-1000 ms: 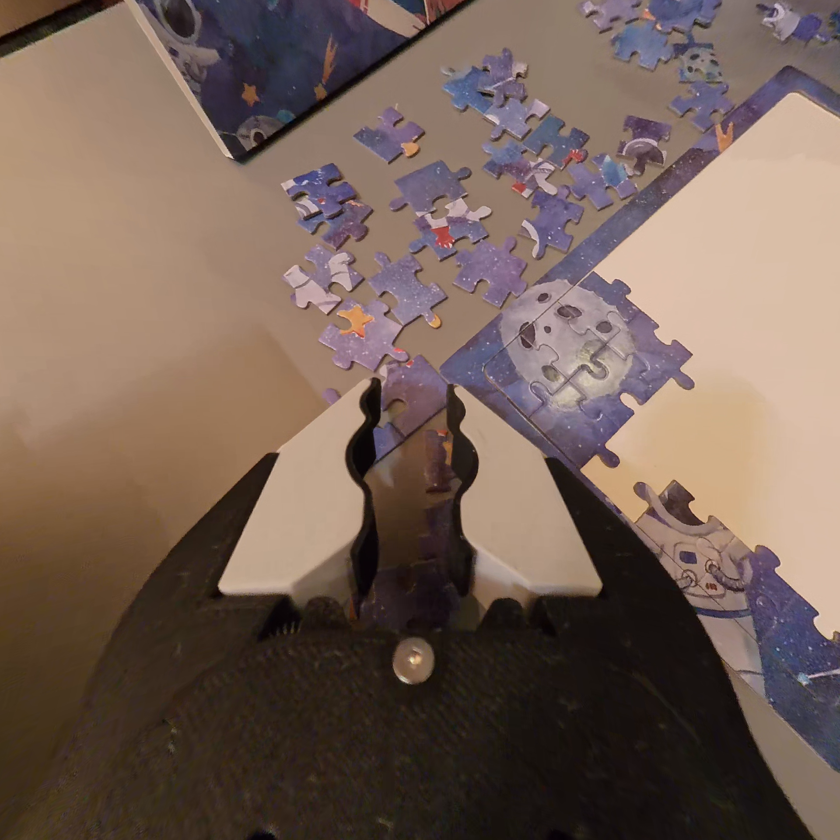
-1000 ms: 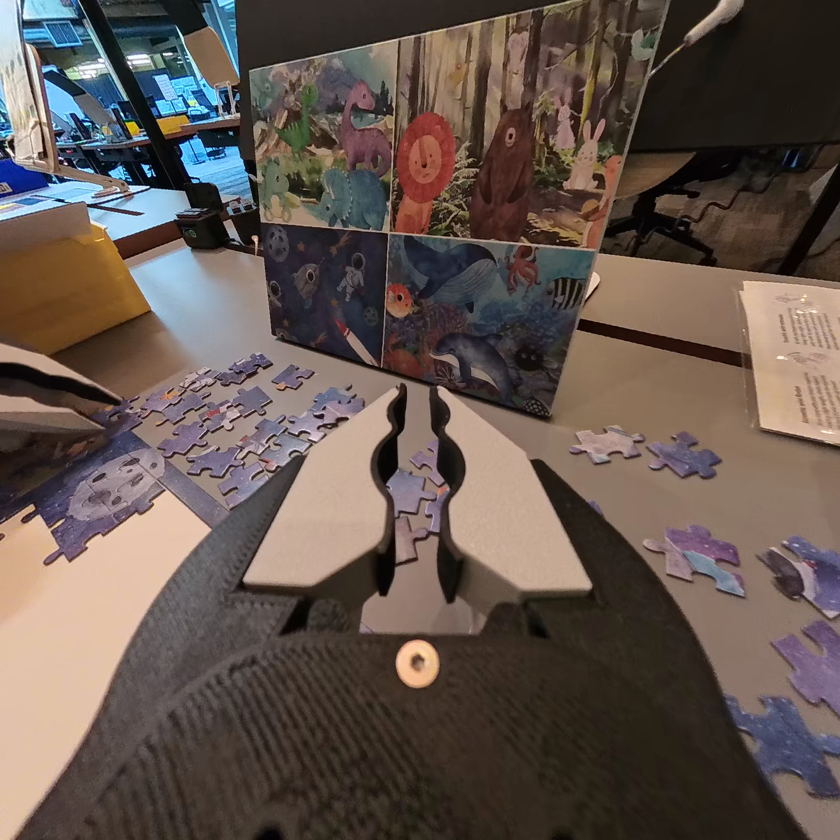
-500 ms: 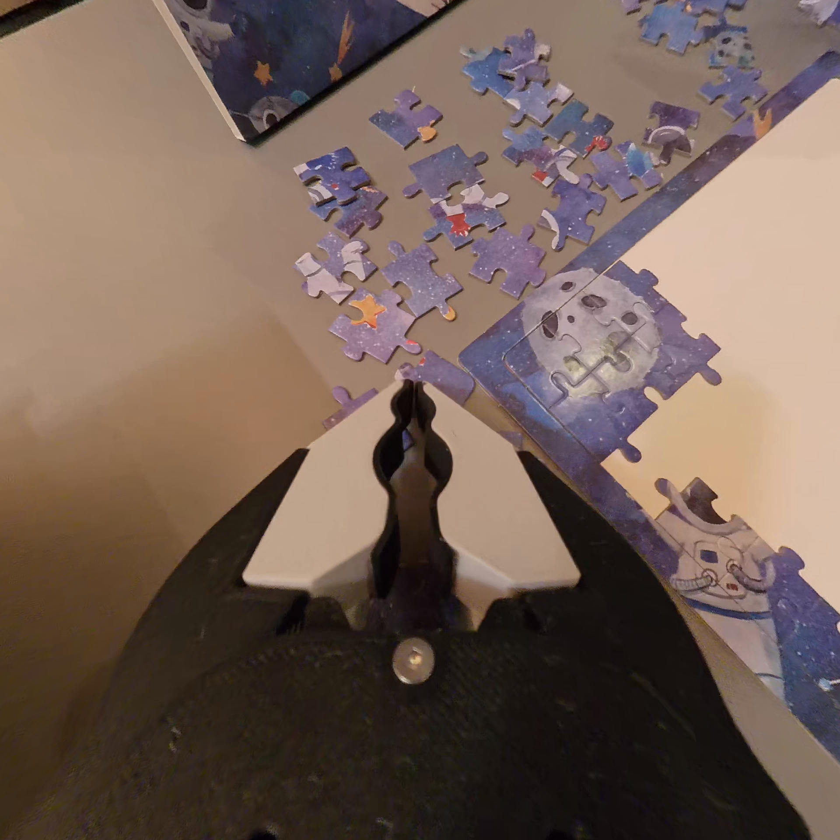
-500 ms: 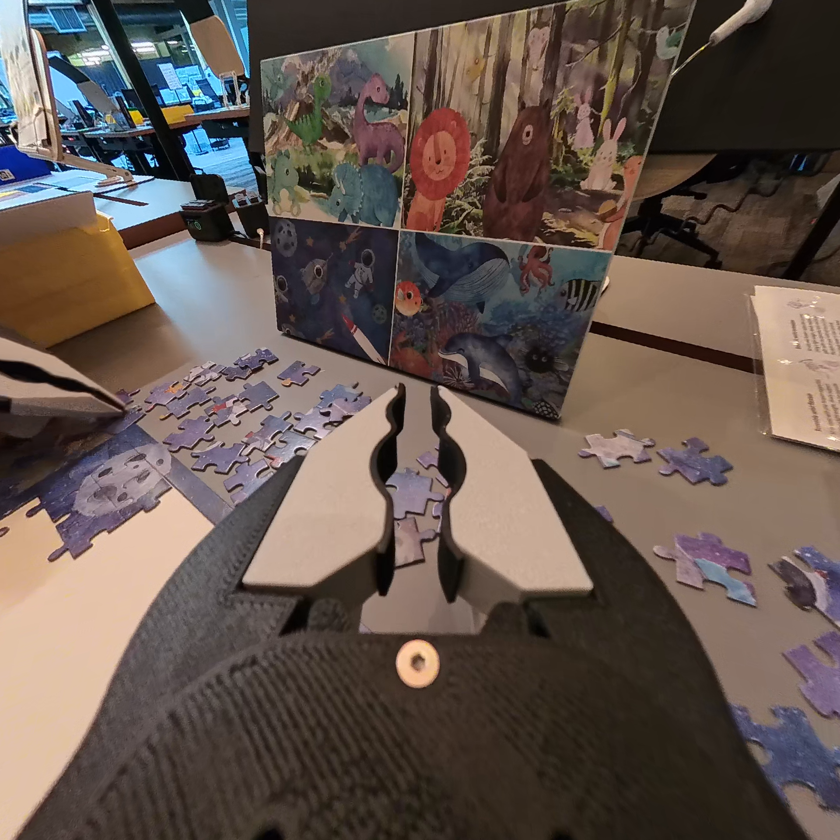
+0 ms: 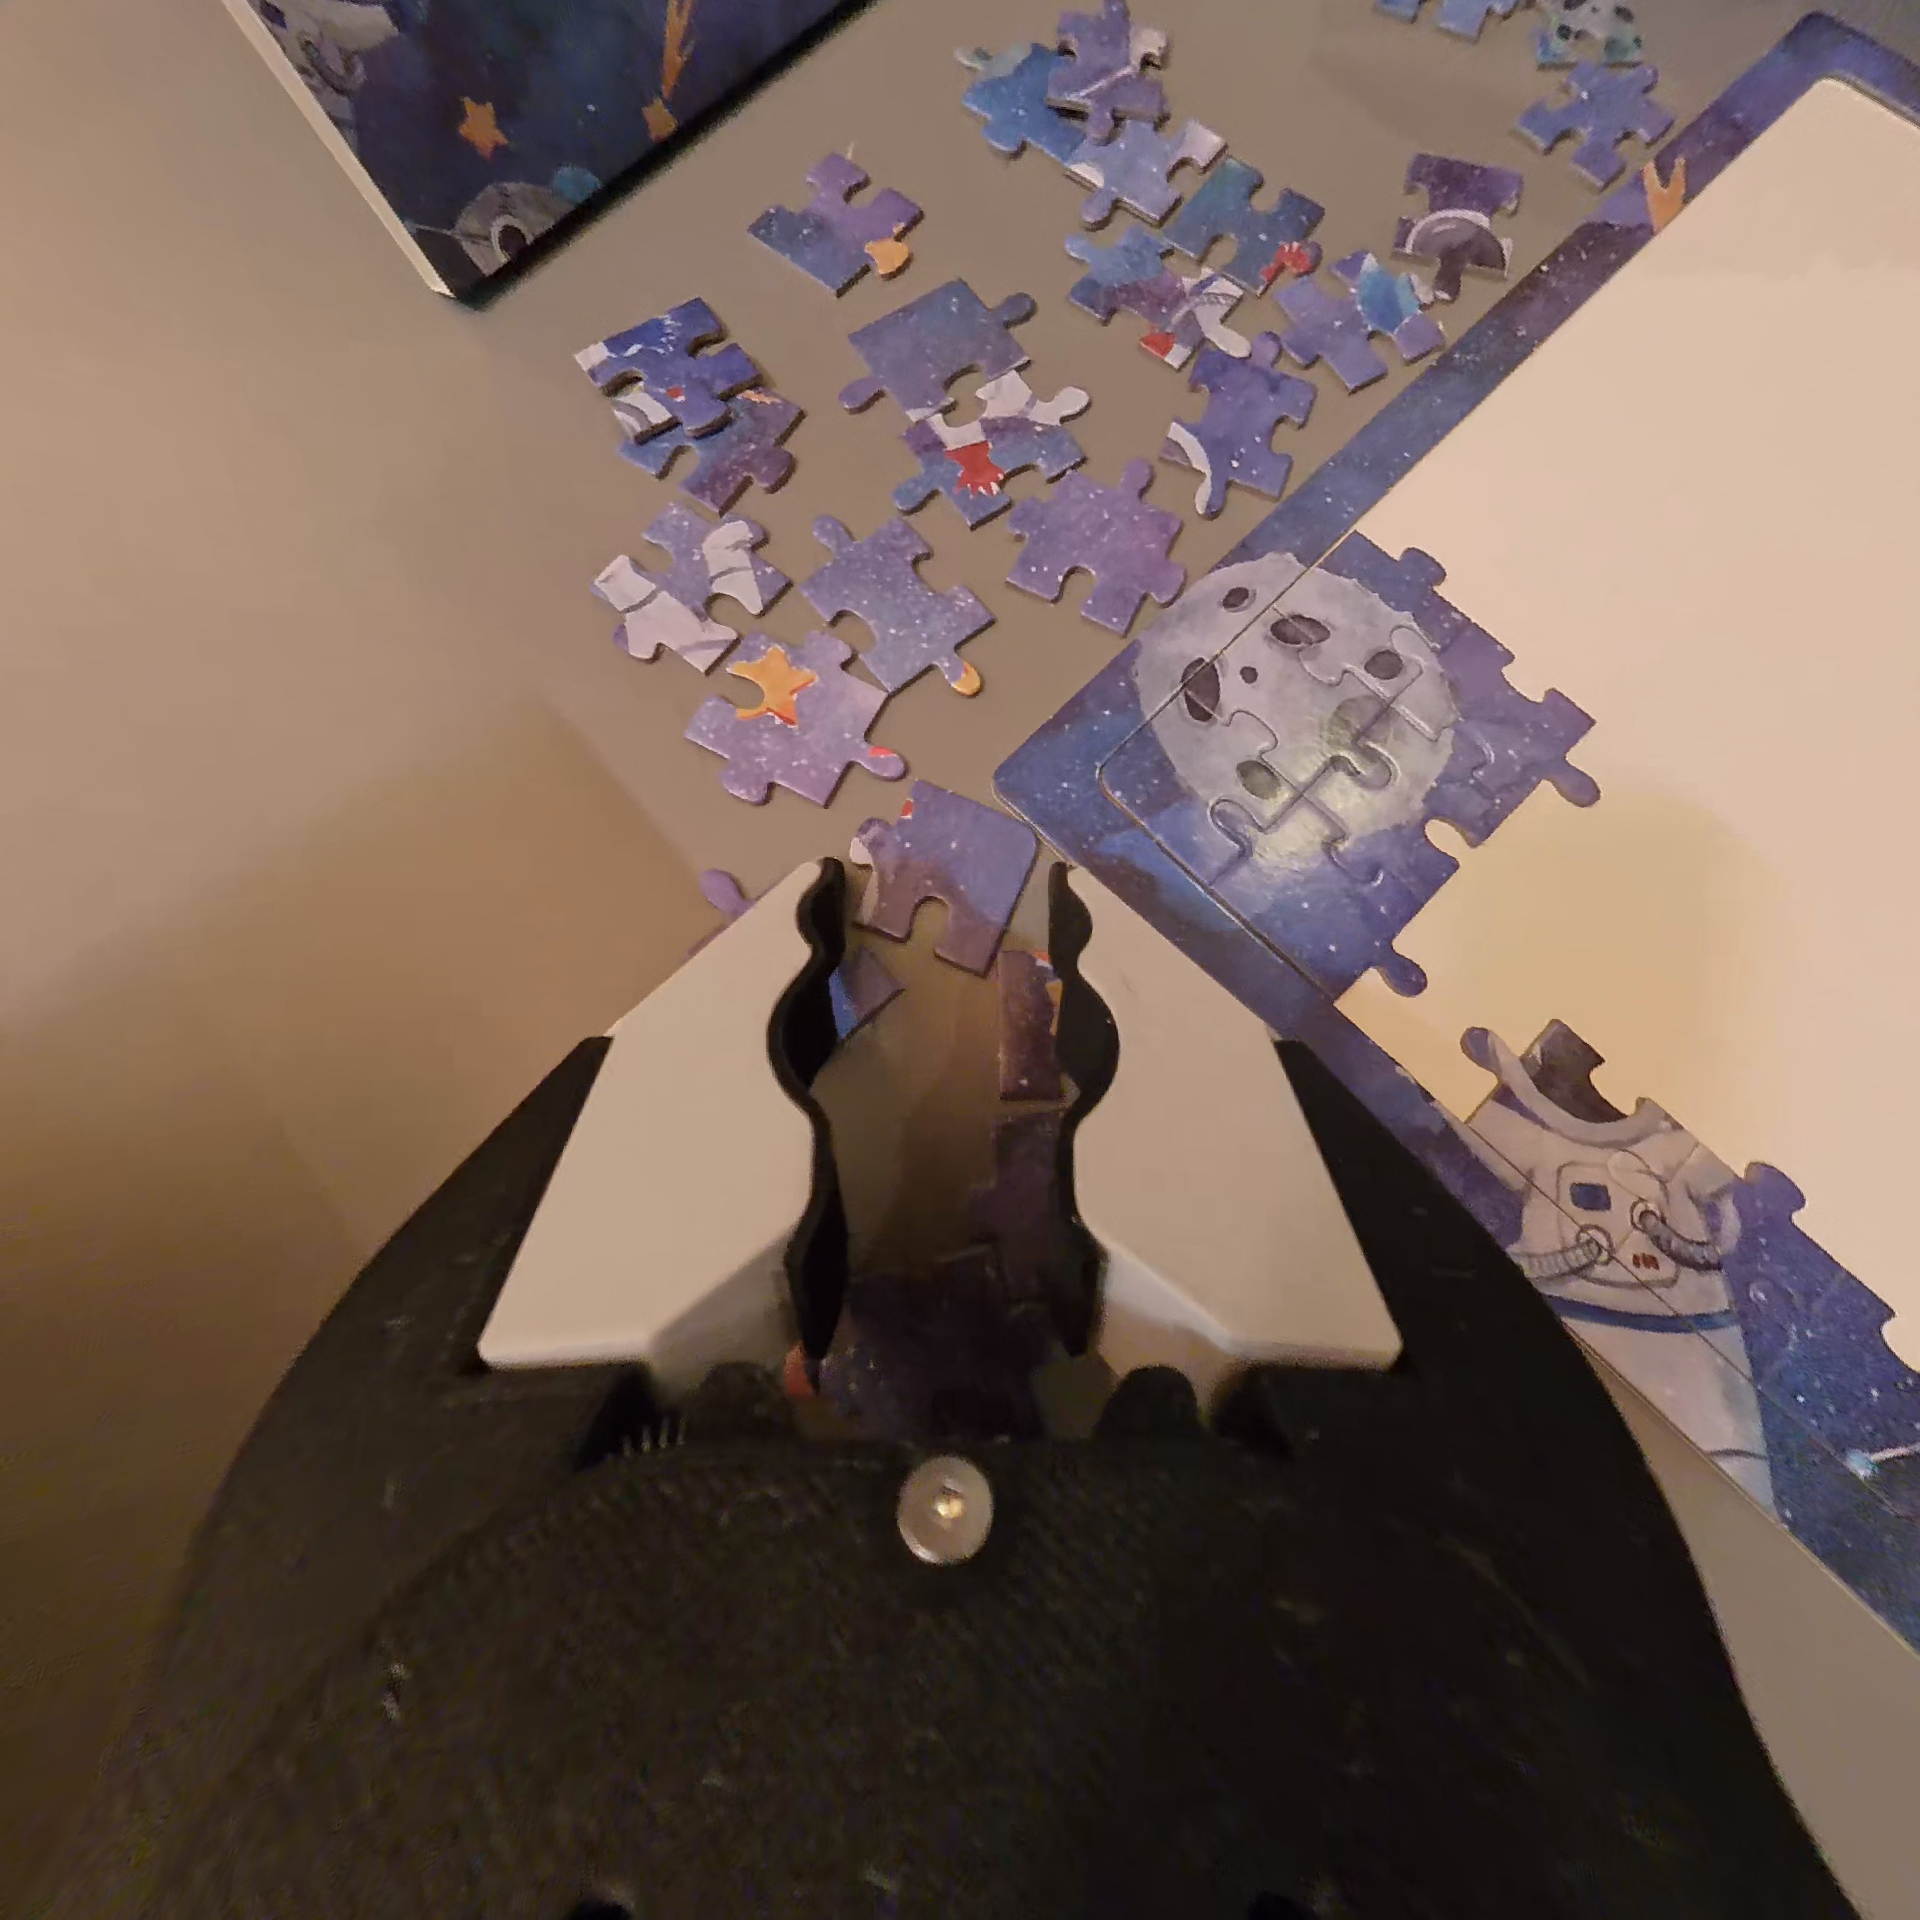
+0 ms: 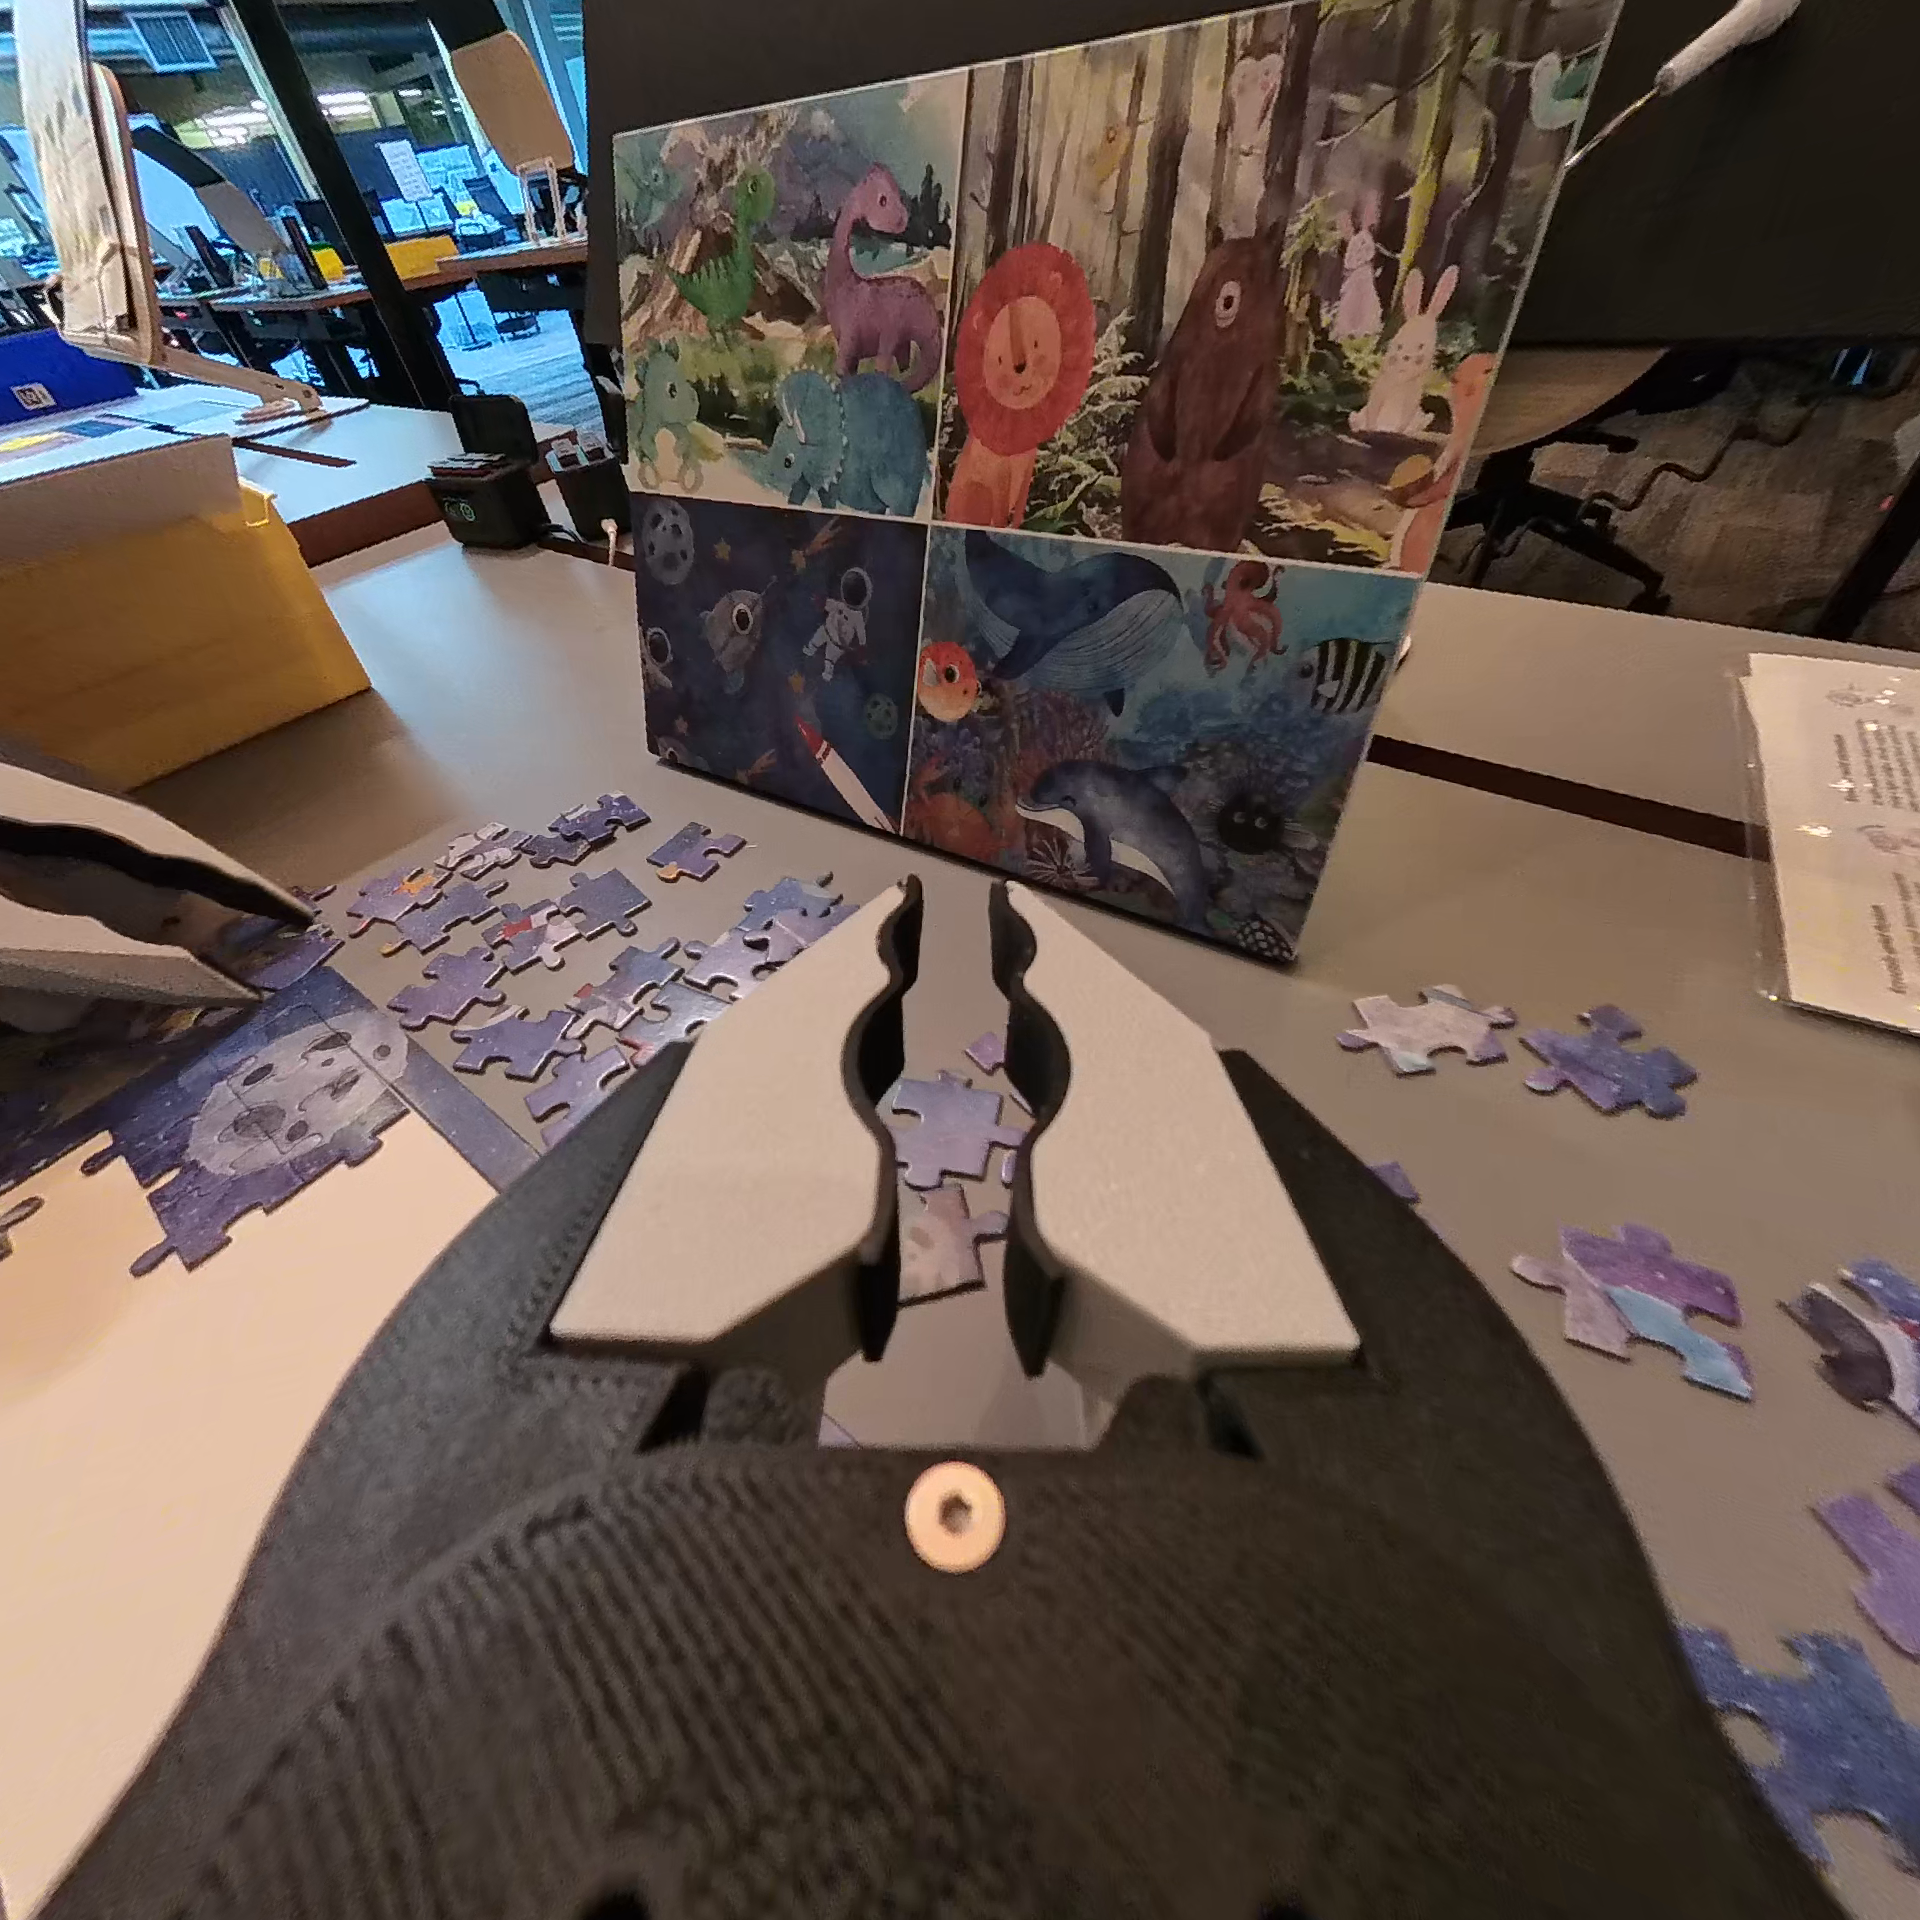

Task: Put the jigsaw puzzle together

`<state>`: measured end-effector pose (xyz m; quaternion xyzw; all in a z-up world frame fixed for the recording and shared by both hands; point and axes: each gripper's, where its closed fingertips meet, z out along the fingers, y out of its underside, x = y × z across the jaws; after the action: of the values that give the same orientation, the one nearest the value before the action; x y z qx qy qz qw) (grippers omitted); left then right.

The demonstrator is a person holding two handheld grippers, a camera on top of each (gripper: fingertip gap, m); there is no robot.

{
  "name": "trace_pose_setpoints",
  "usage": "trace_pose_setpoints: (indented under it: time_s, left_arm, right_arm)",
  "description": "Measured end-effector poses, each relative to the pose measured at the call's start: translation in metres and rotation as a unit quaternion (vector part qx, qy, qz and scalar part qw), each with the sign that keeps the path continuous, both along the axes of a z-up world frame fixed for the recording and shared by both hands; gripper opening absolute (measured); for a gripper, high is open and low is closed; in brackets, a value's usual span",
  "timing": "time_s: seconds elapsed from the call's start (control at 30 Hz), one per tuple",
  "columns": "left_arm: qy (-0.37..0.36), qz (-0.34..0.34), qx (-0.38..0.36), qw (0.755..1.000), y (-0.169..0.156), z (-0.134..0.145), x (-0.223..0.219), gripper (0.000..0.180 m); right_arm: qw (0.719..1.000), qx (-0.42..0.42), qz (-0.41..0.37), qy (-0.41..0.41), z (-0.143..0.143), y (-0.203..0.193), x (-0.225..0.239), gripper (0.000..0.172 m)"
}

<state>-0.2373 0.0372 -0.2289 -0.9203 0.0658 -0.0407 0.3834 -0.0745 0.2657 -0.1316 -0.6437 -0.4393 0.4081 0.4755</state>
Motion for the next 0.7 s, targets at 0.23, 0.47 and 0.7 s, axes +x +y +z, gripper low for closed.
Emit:
trace_pose_setpoints:
  time_s: [0.23,0.47,0.7]
  left_arm:
    - [-0.001,-0.004,0.000,1.000,-0.001,0.000,0.001,0.030]
    - [0.004,0.004,0.022,1.000,0.001,0.010,-0.004,0.029]
    - [-0.008,0.001,0.119,0.993,0.015,0.049,0.004,0.029]
  right_arm:
    - [1.000,0.003,0.003,-0.005,-0.002,-0.002,-0.002,0.012]
    - [1.000,0.003,0.002,-0.001,0.000,-0.001,-0.001,0.012]
    - [1.000,-0.001,0.011,0.011,0.005,-0.006,-0.004,0.012]
